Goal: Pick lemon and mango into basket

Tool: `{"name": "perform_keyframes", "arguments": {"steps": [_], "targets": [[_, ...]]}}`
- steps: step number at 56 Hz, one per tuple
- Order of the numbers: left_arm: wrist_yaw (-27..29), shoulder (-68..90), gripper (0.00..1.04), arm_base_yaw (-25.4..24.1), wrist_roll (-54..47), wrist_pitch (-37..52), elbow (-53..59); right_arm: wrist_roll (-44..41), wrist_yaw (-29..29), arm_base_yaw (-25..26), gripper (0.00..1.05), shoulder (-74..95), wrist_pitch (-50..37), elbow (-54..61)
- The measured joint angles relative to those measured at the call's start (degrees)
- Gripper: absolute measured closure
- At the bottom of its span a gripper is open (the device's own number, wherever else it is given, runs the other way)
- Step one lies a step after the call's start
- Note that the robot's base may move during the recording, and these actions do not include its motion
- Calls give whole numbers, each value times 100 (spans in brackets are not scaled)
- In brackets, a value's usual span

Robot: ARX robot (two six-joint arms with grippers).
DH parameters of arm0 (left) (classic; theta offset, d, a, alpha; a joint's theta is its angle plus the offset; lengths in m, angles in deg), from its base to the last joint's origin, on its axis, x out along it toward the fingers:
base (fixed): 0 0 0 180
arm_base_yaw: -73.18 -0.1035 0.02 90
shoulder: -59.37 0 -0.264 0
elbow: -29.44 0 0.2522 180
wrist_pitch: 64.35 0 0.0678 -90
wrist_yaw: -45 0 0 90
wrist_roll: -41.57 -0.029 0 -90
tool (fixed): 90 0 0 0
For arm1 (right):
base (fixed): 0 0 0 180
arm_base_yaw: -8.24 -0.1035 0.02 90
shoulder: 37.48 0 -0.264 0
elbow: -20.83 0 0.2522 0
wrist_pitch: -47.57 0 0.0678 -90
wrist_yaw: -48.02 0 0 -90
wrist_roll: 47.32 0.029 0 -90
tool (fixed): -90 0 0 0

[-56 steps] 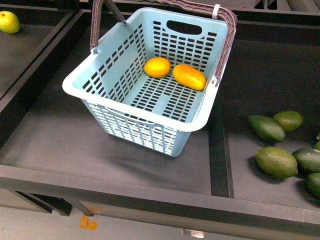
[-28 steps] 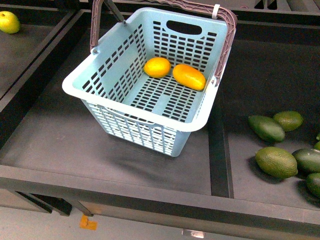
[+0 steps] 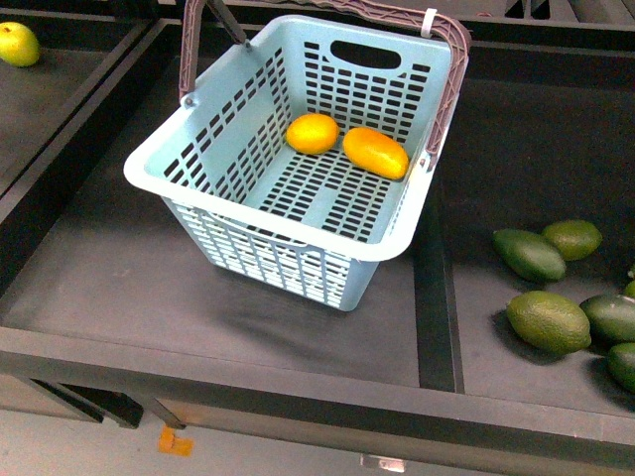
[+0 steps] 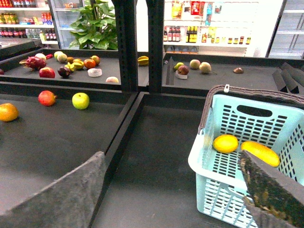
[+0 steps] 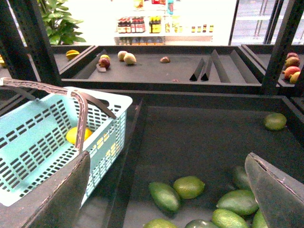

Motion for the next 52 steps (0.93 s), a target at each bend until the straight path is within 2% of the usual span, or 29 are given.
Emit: {"name": "perform_keyframes", "arguments": {"steps": [2, 3, 7, 52], "targets": [[0, 0, 7, 0, 0, 0, 0, 0, 0, 0, 9, 0, 0, 0], [0, 0, 5, 0, -7, 0, 0, 0, 0, 0, 9, 0, 0, 0], [0, 0, 8, 0, -9, 0, 0, 0, 0, 0, 9, 0, 0, 0], [0, 0, 7, 0, -11, 0, 0, 0, 0, 0, 9, 0, 0, 0]]}}
